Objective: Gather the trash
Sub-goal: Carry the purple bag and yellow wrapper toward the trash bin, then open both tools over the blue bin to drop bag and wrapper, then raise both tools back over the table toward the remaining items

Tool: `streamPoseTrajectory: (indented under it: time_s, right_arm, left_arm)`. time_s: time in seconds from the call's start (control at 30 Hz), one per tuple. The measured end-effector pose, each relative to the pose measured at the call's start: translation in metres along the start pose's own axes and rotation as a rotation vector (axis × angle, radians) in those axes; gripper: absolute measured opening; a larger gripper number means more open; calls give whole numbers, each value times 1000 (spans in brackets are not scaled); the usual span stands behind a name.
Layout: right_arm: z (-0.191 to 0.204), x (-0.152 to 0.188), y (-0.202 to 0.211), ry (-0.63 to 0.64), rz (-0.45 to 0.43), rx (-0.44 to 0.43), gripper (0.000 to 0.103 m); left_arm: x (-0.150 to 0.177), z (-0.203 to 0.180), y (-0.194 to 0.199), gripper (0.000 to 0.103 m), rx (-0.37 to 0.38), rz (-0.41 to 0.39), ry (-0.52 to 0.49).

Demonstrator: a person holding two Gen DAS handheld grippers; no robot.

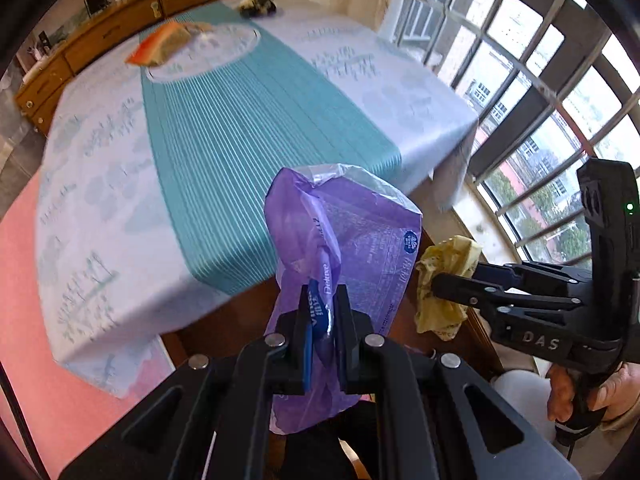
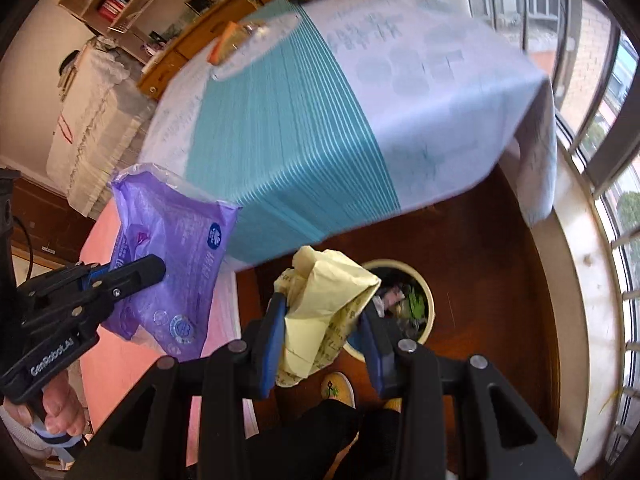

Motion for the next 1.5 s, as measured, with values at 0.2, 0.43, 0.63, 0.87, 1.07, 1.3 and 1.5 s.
streamPoseTrajectory:
  time_s: [0.2, 0.43, 0.63, 0.87, 1.07, 1.3, 1.5]
  right_arm:
    - [-36, 40, -80, -66, 66, 45, 36]
    - [-85, 72, -192, -148, 122, 96, 36]
    - [-119, 79, -270, -171, 155, 134, 40]
    - [-144, 83, -315, -203, 169, 152, 58]
    - [-139, 80, -312, -191, 154, 161, 59]
    - [-120, 70, -277, -179, 138, 168, 59]
    - [-90, 59, -210, -176, 110, 165, 59]
  left_arm:
    - [42, -10, -88, 7, 24, 81, -31]
    - [78, -1, -216, 10, 57, 141, -39]
    - [88, 15, -303, 59, 34, 129, -18]
    - [98, 37, -354, 97, -42, 142, 30]
    - [102, 48, -347, 97, -71, 125, 55]
    - [98, 53, -298, 97, -73, 76, 68]
    - [88, 48, -219, 97, -58, 34, 81]
Point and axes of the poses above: each gripper's, at about its wrist camera, not at the fingertips, and y roughly against the way its jaws point, z to its left, x to its underside, the point moved 3 cm from there along -y, roughly the way its jaws point, and after that the axes turned 2 degrees about z, right-handed, at the moved point
